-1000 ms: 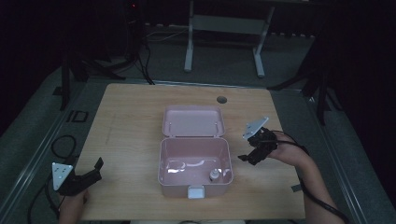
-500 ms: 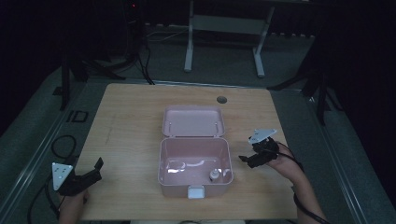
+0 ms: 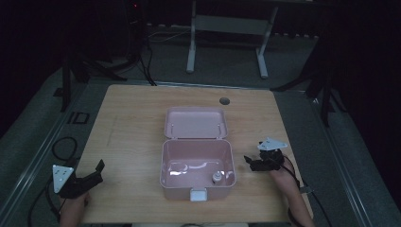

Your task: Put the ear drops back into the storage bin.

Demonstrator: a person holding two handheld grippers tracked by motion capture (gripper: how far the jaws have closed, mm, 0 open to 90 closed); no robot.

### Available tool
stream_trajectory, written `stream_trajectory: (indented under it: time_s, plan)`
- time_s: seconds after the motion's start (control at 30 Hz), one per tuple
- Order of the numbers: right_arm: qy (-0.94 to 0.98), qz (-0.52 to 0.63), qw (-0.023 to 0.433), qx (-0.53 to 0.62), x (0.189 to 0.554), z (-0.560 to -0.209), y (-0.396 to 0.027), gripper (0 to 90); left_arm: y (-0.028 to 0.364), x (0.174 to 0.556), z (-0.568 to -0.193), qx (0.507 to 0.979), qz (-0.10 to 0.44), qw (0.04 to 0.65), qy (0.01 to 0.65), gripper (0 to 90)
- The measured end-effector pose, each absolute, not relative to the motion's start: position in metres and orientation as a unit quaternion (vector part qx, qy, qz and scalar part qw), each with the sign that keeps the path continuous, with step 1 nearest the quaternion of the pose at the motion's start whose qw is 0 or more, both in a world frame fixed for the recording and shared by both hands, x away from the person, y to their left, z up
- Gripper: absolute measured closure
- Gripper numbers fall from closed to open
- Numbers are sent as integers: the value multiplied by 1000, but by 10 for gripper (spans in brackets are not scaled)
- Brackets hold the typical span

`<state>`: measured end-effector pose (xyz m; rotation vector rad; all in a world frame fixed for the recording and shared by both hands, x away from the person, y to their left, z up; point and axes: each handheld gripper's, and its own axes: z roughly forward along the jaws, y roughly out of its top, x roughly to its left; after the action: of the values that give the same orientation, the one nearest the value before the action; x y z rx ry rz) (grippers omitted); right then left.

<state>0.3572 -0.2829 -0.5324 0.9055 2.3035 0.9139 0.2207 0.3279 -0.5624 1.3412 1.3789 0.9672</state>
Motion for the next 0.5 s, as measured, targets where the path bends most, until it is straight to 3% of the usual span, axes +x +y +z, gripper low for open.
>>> stream_trajectory:
  time_s: [0.37,0.5]
  plan:
    - [788,360,280,415,345,-549,-304,137,328,221,-562,547,395,474,565,5]
    - [765,385,272,440,344,-549,-317,137,328,221,-562,548,395,474,565,4]
